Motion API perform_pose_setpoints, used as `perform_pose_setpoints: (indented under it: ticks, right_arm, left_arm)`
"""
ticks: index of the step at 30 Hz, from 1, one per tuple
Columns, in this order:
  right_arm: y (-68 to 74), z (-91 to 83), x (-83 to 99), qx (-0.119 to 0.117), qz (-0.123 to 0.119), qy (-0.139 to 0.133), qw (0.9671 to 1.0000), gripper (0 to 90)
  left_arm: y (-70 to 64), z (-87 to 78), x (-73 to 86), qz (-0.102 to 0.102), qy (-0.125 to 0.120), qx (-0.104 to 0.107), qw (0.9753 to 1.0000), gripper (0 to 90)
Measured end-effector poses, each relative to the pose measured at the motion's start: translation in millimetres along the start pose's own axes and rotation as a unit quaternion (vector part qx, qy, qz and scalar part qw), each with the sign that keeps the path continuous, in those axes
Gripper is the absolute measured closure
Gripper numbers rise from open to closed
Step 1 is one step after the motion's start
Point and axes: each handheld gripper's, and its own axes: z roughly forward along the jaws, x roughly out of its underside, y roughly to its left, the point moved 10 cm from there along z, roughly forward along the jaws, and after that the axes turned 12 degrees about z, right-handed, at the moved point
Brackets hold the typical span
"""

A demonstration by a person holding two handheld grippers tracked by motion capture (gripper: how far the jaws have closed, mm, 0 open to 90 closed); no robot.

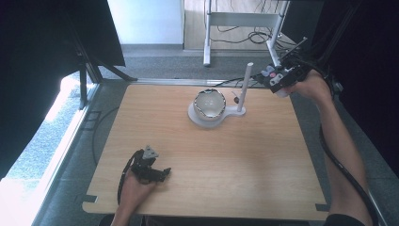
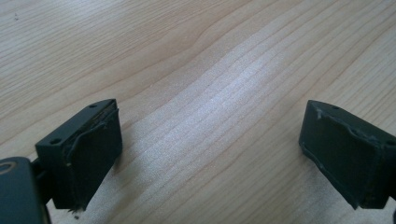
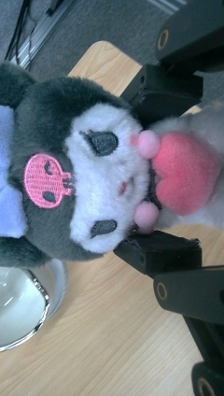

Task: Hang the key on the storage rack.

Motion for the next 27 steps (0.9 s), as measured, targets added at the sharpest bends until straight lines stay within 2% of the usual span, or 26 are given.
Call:
perform_pose_setpoints:
  ticks: [9, 13, 21, 24, 27]
  right_arm:
    - [6.7, 2.1, -11.0, 0.002, -0.008, -0.013, 0.9999, 39.5]
    - [15.3, 5.3, -12.1, -0.008, -0.016, -0.013, 0.9998, 39.5]
    - [33.1, 15.4, -8.3, -0.023, -0.030, -0.006, 0.9993, 39.5]
    - [42.1, 27.1, -2.2, -0.032, -0.038, 0.005, 0.9987, 39.5]
    - [44.5, 34.2, 2.3, -0.038, -0.037, 0.012, 0.9985, 39.5]
  left_arm:
    - [0.0, 0.0, 0.0, 0.000, 0.000, 0.000, 1.0000, 5.8]
    - [0.1, 0.0, 0.0, 0.000, 0.000, 0.000, 1.0000, 5.8]
    - [0.2, 0.0, 0.1, 0.000, 0.000, -0.001, 1.0000, 5.8]
    - [0.2, 0.0, 0.1, 0.001, 0.001, -0.001, 1.0000, 5.8]
    - [0.1, 0.1, -0.1, 0.000, 0.000, -0.001, 1.0000, 5.8]
